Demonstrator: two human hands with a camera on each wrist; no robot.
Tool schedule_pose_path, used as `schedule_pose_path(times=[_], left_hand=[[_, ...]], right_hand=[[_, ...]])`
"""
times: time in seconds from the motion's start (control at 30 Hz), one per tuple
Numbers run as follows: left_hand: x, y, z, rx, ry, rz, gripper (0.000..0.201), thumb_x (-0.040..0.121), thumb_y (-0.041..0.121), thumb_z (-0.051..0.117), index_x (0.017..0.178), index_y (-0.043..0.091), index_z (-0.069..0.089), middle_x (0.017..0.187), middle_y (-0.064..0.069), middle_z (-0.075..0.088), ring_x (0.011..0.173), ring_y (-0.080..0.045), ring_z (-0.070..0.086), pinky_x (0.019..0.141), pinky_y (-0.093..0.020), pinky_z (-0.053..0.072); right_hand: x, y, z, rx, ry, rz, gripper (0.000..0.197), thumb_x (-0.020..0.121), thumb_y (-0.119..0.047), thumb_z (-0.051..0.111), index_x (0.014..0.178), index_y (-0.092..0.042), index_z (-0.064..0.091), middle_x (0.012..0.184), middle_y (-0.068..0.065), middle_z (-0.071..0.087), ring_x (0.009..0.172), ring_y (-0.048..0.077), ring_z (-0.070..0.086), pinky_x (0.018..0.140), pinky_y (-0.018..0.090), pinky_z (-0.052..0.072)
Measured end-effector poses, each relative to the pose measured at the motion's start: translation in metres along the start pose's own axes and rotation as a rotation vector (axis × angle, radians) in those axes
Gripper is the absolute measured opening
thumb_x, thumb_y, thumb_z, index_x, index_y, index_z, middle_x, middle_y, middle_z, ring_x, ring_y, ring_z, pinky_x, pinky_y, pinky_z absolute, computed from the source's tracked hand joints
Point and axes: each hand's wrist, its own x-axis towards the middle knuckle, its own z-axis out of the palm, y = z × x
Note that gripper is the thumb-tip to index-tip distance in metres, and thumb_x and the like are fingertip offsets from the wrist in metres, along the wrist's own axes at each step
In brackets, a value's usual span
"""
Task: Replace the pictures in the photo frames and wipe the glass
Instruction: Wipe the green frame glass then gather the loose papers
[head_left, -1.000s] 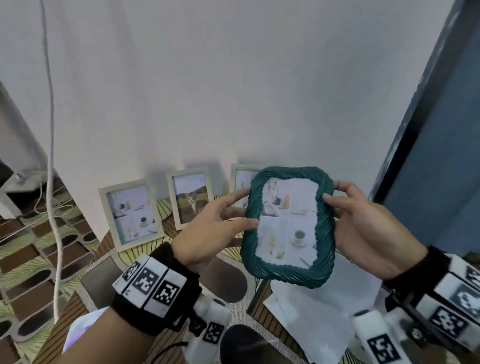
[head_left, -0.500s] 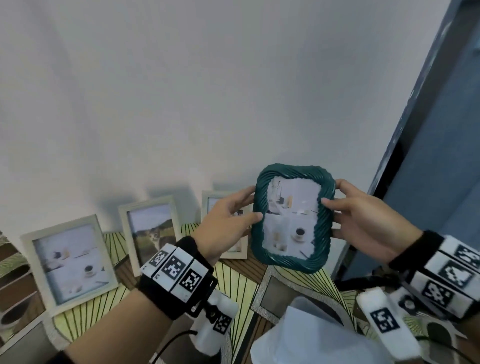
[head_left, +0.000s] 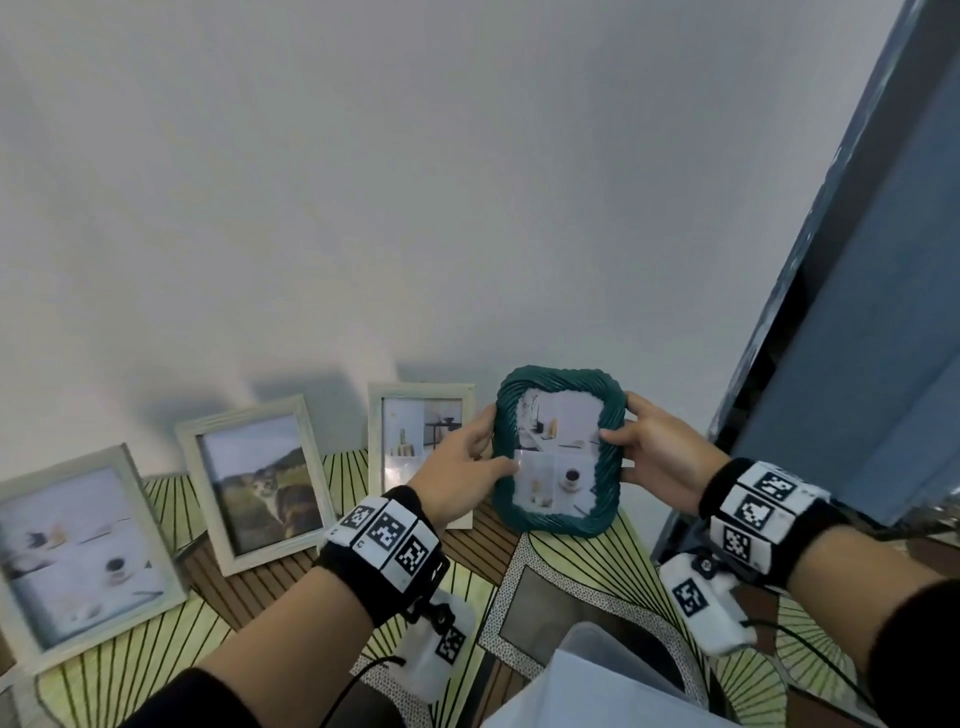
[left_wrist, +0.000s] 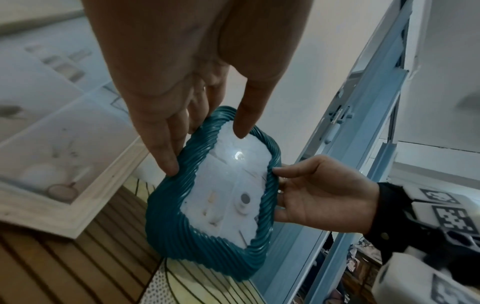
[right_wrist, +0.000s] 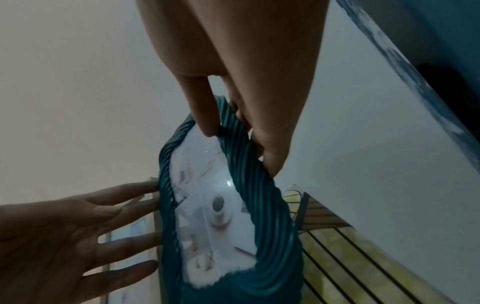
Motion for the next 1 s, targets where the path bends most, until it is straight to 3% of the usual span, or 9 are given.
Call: schedule_pose_path(times=[0.2, 0.37, 0.5, 0.57, 0.63, 0.7, 0.77, 0.83, 1.0], left_hand=[[0.003, -0.009, 0.005, 0.018, -0.023, -0.059, 0.079, 0.093, -0.006, 0.054, 0.154, 0.03, 0.02, 0.117, 0.023, 0.056, 0.108, -0.003, 0.061, 0.077, -0.022, 0.058], [-0.002, -0.012, 0.007, 0.052, -0.028, -0.037, 0.085, 0.091, -0.009, 0.055, 0.155, 0.029, 0.014, 0.146, 0.01, 0.046, 0.122, -0.007, 0.053, 0.099, -0.036, 0.051], [-0.007, -0.013, 0.006, 0.02, -0.037, -0.035, 0.08, 0.091, -0.011, 0.052, 0.151, 0.034, 0.024, 0.137, 0.015, 0.051, 0.105, -0.002, 0.06, 0.075, -0.023, 0.059], [-0.009, -0.011, 0.006, 0.033, -0.036, -0.026, 0.068, 0.093, -0.009, 0.051, 0.133, 0.044, 0.039, 0.115, 0.029, 0.06, 0.093, -0.002, 0.067, 0.066, -0.019, 0.057], [-0.014, -0.006, 0.006, 0.061, -0.024, -0.043, 0.058, 0.095, -0.004, 0.051, 0.123, 0.046, 0.045, 0.12, 0.027, 0.06, 0.095, -0.003, 0.068, 0.062, -0.017, 0.056], [-0.022, -0.001, 0.004, 0.111, 0.011, -0.068, 0.061, 0.097, 0.006, 0.055, 0.146, 0.035, 0.035, 0.149, 0.012, 0.042, 0.126, -0.013, 0.053, 0.072, -0.018, 0.058], [-0.03, -0.001, -0.001, 0.195, 0.048, -0.048, 0.069, 0.097, 0.017, 0.058, 0.154, 0.029, 0.022, 0.158, 0.004, 0.029, 0.141, -0.015, 0.036, 0.098, -0.031, 0.052], [-0.045, -0.001, -0.005, 0.222, 0.081, -0.004, 0.062, 0.097, 0.025, 0.059, 0.152, 0.031, 0.03, 0.155, 0.003, 0.037, 0.138, -0.013, 0.04, 0.108, -0.041, 0.044], [-0.105, -0.012, -0.01, 0.233, 0.147, 0.065, 0.028, 0.095, 0.029, 0.061, 0.122, 0.036, 0.062, 0.115, 0.008, 0.07, 0.104, -0.008, 0.067, 0.093, -0.037, 0.054]], right_hand=[[0.005, 0.017, -0.001, -0.011, 0.009, 0.029, 0.049, 0.095, 0.004, 0.05, 0.132, -0.028, 0.055, 0.123, 0.009, 0.067, 0.115, 0.032, 0.061, 0.084, 0.048, 0.054], [-0.002, 0.023, -0.005, -0.071, -0.02, 0.042, 0.045, 0.099, -0.006, 0.051, 0.136, -0.033, 0.05, 0.127, 0.005, 0.065, 0.116, 0.029, 0.06, 0.094, 0.055, 0.051], [-0.006, 0.021, -0.001, -0.1, -0.038, 0.056, 0.044, 0.1, -0.01, 0.051, 0.138, -0.032, 0.046, 0.129, 0.005, 0.062, 0.117, 0.03, 0.058, 0.087, 0.052, 0.054], [-0.007, 0.019, 0.0, -0.102, -0.026, 0.069, 0.042, 0.1, -0.011, 0.053, 0.137, -0.029, 0.046, 0.129, 0.007, 0.061, 0.116, 0.029, 0.059, 0.086, 0.051, 0.054], [-0.009, 0.018, 0.001, -0.133, -0.001, 0.087, 0.036, 0.099, -0.019, 0.057, 0.133, -0.025, 0.046, 0.128, 0.009, 0.061, 0.113, 0.029, 0.06, 0.087, 0.051, 0.054], [-0.015, 0.018, -0.002, -0.187, 0.02, 0.104, 0.039, 0.096, -0.032, 0.062, 0.129, -0.023, 0.044, 0.128, 0.009, 0.058, 0.112, 0.028, 0.059, 0.092, 0.052, 0.052], [-0.023, 0.016, -0.008, -0.218, 0.049, 0.108, 0.052, 0.091, -0.044, 0.065, 0.132, -0.022, 0.042, 0.131, 0.007, 0.055, 0.117, 0.026, 0.056, 0.099, 0.053, 0.047], [-0.034, 0.014, -0.017, -0.237, 0.082, 0.099, 0.061, 0.089, -0.049, 0.065, 0.137, -0.02, 0.041, 0.133, 0.006, 0.053, 0.123, 0.024, 0.053, 0.105, 0.054, 0.043], [-0.08, 0.008, -0.03, -0.396, 0.02, 0.086, 0.035, 0.096, -0.04, 0.059, 0.124, -0.02, 0.056, 0.126, 0.004, 0.063, 0.113, 0.019, 0.063, 0.103, 0.049, 0.047]])
